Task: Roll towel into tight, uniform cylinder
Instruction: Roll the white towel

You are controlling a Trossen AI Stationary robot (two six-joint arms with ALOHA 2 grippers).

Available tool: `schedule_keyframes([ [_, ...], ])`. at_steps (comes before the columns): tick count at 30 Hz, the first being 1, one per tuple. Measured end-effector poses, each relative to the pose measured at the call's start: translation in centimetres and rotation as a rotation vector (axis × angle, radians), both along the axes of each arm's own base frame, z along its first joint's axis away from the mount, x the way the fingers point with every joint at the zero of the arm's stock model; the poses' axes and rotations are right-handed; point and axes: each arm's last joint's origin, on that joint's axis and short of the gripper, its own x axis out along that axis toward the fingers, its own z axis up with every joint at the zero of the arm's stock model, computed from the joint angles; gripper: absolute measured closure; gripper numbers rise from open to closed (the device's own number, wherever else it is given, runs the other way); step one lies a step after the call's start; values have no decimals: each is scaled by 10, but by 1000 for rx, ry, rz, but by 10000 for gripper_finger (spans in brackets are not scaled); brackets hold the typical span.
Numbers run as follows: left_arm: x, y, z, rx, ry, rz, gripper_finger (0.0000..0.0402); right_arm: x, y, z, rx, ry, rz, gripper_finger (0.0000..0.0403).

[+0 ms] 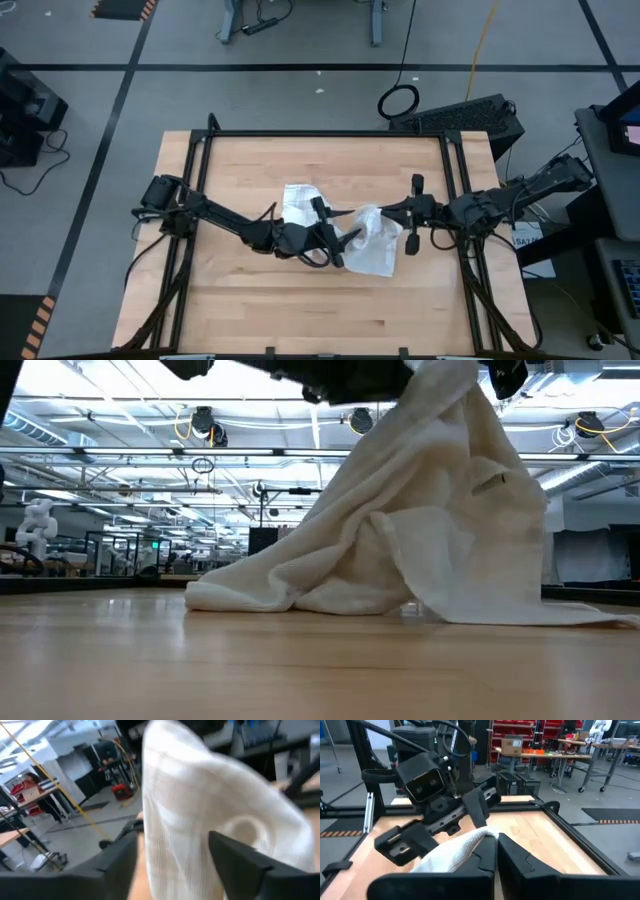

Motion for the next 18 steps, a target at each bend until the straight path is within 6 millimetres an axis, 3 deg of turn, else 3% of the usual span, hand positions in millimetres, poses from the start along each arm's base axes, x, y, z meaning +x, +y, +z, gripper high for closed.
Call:
schedule_keyframes([
  [5, -6, -1, 10, 67, 9, 67, 363, 0, 0, -9, 14, 79, -7, 395],
  [6, -8, -2, 15, 73, 2, 72, 381, 0, 0, -11, 18, 94, -9, 393],
  [18, -33, 5, 45, 80, 101, 73, 397, -1, 0, -16, 54, 135, -21, 374],
])
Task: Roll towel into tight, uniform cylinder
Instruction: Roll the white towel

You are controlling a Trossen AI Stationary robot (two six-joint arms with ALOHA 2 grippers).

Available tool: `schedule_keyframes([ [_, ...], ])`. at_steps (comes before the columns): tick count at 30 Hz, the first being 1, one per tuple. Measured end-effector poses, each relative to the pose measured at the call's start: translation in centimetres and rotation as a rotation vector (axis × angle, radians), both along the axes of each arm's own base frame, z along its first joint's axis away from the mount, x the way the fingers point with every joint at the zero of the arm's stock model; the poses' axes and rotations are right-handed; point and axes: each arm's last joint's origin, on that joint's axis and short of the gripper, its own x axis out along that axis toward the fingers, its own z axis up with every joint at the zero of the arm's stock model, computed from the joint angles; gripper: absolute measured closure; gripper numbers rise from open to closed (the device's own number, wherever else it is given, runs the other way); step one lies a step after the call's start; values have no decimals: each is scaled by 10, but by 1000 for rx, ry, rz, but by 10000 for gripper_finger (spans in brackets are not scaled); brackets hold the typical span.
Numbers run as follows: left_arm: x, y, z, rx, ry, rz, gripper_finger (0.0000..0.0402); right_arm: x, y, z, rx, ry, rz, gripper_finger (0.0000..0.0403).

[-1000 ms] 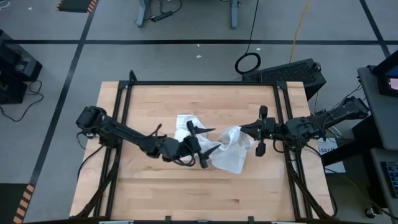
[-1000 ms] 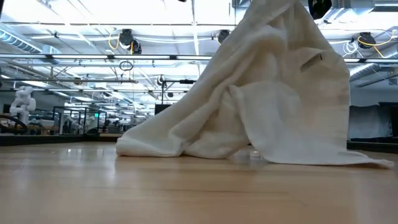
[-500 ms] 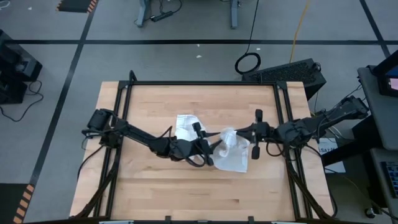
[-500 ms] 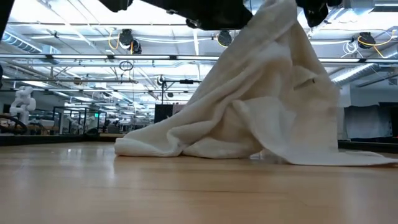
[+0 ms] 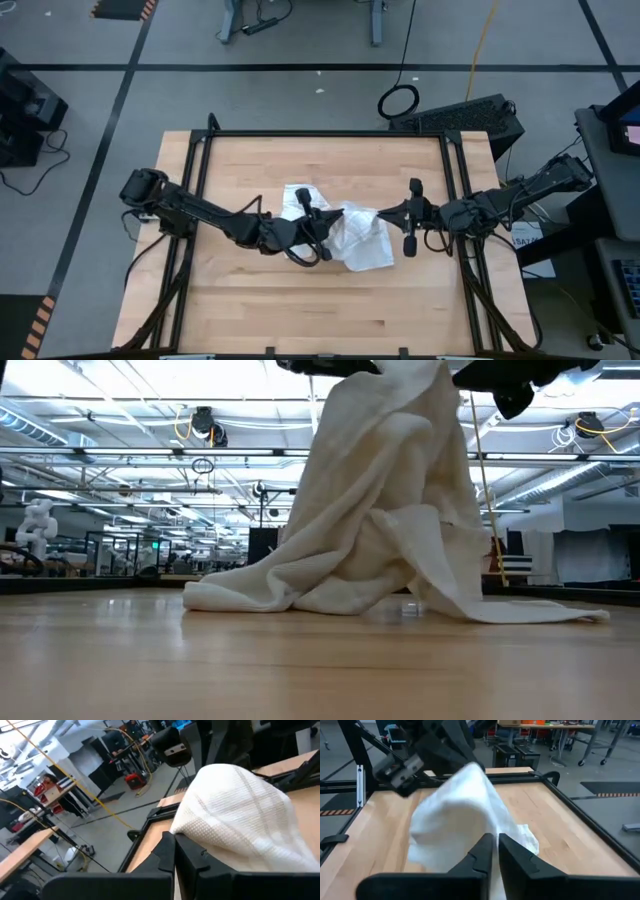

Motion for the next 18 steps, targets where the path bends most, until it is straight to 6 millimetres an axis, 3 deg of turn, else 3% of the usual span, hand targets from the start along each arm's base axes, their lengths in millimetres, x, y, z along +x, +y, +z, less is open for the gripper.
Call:
schedule_keyframes([
  [9, -24, 6, 11, -208, 69, -26, 398, 2, 4, -31, 59, 236, -15, 277],
  [13, -29, 7, 19, -252, 37, -20, 398, 14, 17, -61, 42, 335, 4, 227],
  [18, -32, 7, 23, -264, 34, -47, 398, 27, 30, -96, -95, 438, -118, 164],
])
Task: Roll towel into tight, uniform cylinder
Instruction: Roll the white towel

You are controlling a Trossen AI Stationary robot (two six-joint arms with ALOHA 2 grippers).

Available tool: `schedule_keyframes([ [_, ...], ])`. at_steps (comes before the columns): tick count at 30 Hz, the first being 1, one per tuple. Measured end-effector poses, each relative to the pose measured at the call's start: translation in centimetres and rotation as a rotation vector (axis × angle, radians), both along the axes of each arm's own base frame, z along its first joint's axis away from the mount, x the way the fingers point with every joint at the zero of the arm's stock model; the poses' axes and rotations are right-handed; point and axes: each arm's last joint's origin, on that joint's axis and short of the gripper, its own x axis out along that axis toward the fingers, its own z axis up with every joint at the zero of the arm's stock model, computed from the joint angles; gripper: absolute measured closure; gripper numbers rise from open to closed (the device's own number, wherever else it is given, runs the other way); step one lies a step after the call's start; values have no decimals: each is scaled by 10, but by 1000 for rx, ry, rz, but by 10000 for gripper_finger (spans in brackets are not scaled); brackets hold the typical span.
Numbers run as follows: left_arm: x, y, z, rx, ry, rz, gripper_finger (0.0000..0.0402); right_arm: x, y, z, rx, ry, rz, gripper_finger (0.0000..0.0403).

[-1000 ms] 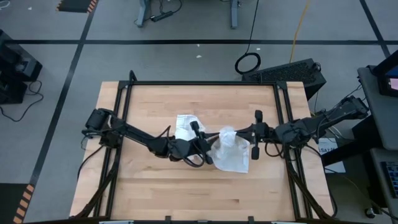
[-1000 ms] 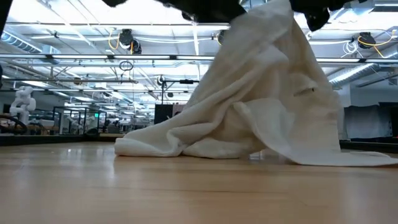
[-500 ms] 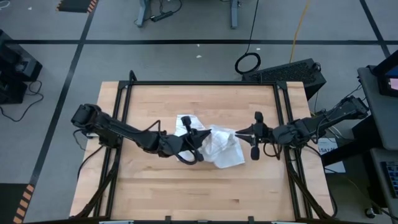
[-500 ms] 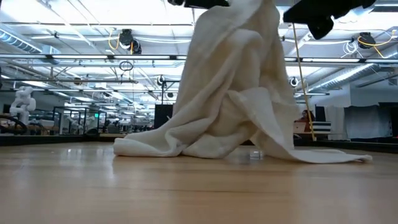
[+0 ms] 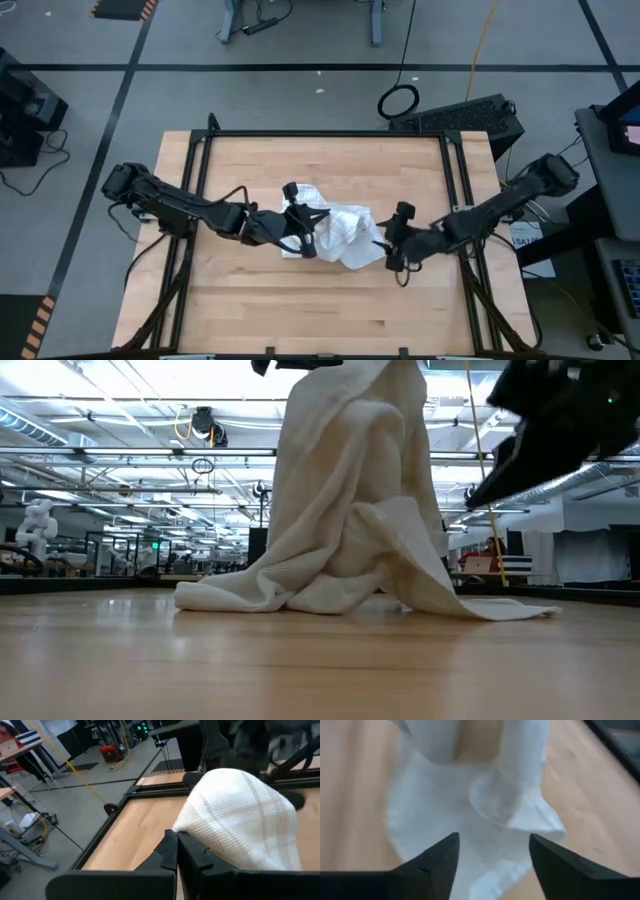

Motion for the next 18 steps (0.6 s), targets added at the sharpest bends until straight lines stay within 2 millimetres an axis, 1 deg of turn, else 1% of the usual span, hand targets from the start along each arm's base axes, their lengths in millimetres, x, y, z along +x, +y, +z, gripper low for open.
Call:
schedule_keyframes([
  [2, 0, 0, 1, -3, -3, -5, 398, 6, 5, -11, -73, 5, -19, 147],
  [4, 0, 0, 1, -3, -2, -8, 398, 12, 9, -21, -135, 13, -18, 139],
  [7, 0, 0, 0, -3, 1, -10, 398, 21, 14, -35, -220, 1, -27, 140],
  [9, 0, 0, 1, -4, 0, -9, 398, 27, 16, -42, -287, -9, -38, 151],
  [11, 0, 0, 1, -4, 0, -12, 398, 31, 17, -48, -350, -6, -39, 171],
  [14, 0, 0, 1, -4, 0, -12, 398, 36, 16, -56, -418, 2, -52, 216],
  [18, -1, 0, -1, -1, 15, -14, 398, 38, 15, -56, -449, 8, -50, 307],
])
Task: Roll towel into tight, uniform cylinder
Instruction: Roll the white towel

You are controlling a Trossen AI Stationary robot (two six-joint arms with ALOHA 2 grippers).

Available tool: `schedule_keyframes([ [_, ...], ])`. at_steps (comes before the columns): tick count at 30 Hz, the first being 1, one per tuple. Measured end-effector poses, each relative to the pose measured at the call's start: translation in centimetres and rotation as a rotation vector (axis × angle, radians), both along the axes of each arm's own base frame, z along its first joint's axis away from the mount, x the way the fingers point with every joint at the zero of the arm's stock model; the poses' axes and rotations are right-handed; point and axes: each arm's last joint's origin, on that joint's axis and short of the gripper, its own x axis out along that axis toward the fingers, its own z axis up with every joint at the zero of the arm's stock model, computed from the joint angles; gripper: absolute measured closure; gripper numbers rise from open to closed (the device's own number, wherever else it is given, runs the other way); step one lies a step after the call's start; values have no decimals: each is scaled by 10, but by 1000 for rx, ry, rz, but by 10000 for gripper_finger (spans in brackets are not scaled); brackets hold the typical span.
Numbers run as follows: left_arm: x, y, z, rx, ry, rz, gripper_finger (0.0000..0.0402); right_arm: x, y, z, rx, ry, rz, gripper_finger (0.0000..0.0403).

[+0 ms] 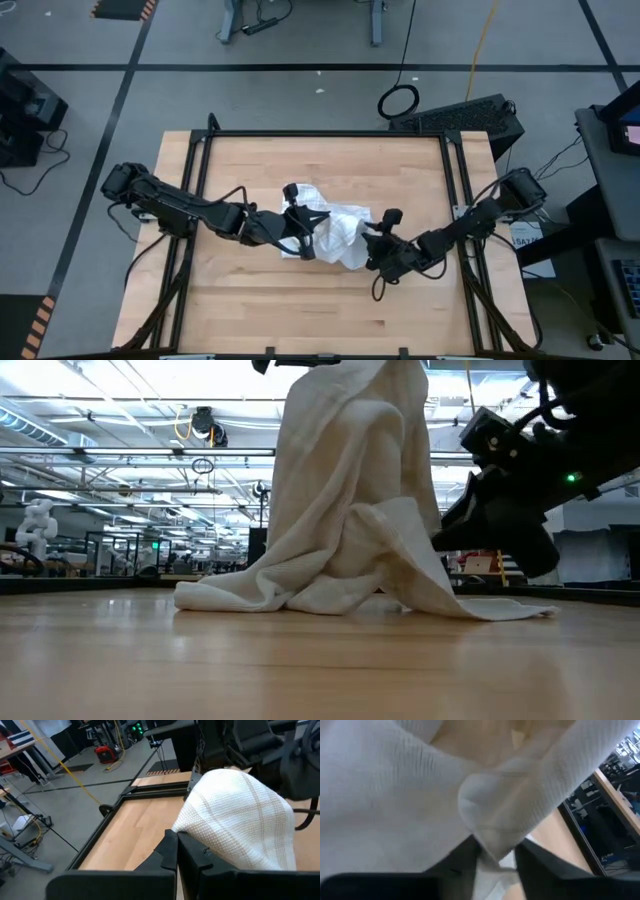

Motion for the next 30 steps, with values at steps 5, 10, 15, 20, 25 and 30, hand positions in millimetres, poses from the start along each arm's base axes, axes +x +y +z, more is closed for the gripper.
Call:
schedule_keyframes([
  [5, -3, 2, -6, 33, 64, 48, 398, -4, 1, 21, 6, -25, 51, 391],
  [10, -4, 3, -8, 47, 81, 69, 395, -13, -4, 53, 48, -95, 89, 387],
  [15, -4, 2, -7, 44, 77, 70, 356, -28, -12, 90, 82, -202, 125, 399],
  [20, -5, 2, -9, 4, 78, 88, 290, -45, -20, 121, 122, -315, 161, 399],
  [25, -6, 0, -10, -58, 66, 100, 221, -59, -27, 140, 143, -400, 166, 400],
  [30, -6, -8, -7, -55, 38, 68, 173, -65, -32, 163, 177, -484, 160, 400],
])
